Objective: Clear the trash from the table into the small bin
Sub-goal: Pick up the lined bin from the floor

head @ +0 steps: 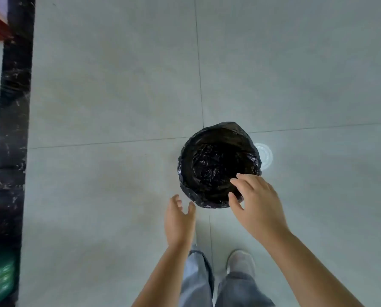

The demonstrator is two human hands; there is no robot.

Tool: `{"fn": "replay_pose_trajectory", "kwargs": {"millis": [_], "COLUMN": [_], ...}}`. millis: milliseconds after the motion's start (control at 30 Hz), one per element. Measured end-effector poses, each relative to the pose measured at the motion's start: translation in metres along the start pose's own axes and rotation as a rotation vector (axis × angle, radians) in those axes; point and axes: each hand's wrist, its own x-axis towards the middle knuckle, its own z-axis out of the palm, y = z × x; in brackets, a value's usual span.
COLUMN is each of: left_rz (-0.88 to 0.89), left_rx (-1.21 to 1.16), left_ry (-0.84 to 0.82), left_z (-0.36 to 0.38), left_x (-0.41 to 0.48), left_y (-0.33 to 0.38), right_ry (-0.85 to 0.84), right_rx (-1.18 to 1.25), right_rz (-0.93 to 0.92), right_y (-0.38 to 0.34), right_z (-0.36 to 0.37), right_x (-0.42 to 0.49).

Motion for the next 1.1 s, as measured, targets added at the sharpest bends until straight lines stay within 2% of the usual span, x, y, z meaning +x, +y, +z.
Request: {"fn": "replay_pose_trajectory", "kwargs": {"millis": [200,467,700,900,1100], "left_rz": [-0.173,-0.315,-0.427,-0.333,-0.235], "left_rx": [-0.310,-0.553,-0.543,-0.481,-0.297], "left_ry": [0.039,0.104,-0.038,-0.021,0.047], "left_z": [0.047,0.065,0.058,0.044,-0.022], "left_x": [0.034,0.058,0.064,0.036,-0.007], "left_y": [-0.021,-0.019,0.002,0.035,0.079], "right_ry": [-0.002,0.005,-0.008,-0.018,-0.009], "right_rx": [-0.020,0.001,0.043,0.061,0.065], "right_rz": [-0.032,0.009,0.052,0.089,0.125], "right_y": [0.020,0.029,0.023,0.015,-0.007], "right_z": [0.055,0.064,0.037,-0.002,-0.066], "right_x": [0.018,0.031,0.045,0.046,0.031]}}
